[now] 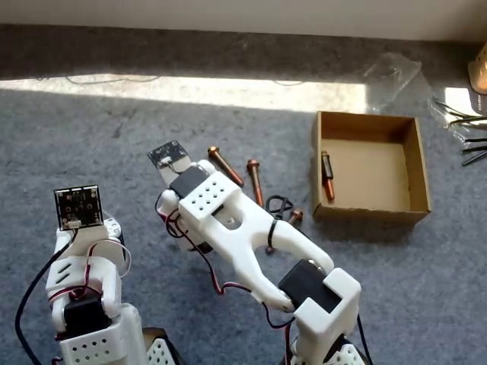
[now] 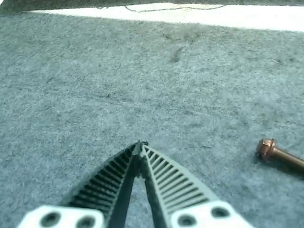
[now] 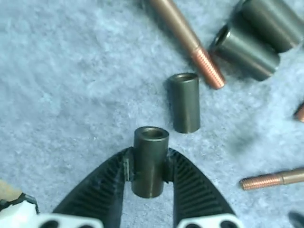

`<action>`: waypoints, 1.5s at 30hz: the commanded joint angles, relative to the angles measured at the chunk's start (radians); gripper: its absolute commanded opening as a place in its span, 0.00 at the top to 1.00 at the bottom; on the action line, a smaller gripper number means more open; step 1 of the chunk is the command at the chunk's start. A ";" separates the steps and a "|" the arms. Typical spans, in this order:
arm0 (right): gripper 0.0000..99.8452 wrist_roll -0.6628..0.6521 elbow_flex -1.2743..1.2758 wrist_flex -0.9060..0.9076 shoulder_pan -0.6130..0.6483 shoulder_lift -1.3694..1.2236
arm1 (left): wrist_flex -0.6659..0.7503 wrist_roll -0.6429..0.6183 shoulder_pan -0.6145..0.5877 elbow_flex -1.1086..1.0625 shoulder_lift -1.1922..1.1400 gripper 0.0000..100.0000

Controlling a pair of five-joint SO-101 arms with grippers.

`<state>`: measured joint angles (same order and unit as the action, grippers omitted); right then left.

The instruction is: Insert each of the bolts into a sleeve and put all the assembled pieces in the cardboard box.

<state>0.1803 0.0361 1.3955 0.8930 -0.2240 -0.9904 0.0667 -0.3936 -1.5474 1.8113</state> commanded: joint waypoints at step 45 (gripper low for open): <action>1.00 -0.259 0.236 -0.044 -0.518 0.993 | 0.150 0.003 0.067 -0.090 0.012 0.99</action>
<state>-0.0667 0.1834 1.4492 0.3851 0.6245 -0.8569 0.0667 -0.3460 -1.6425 1.8113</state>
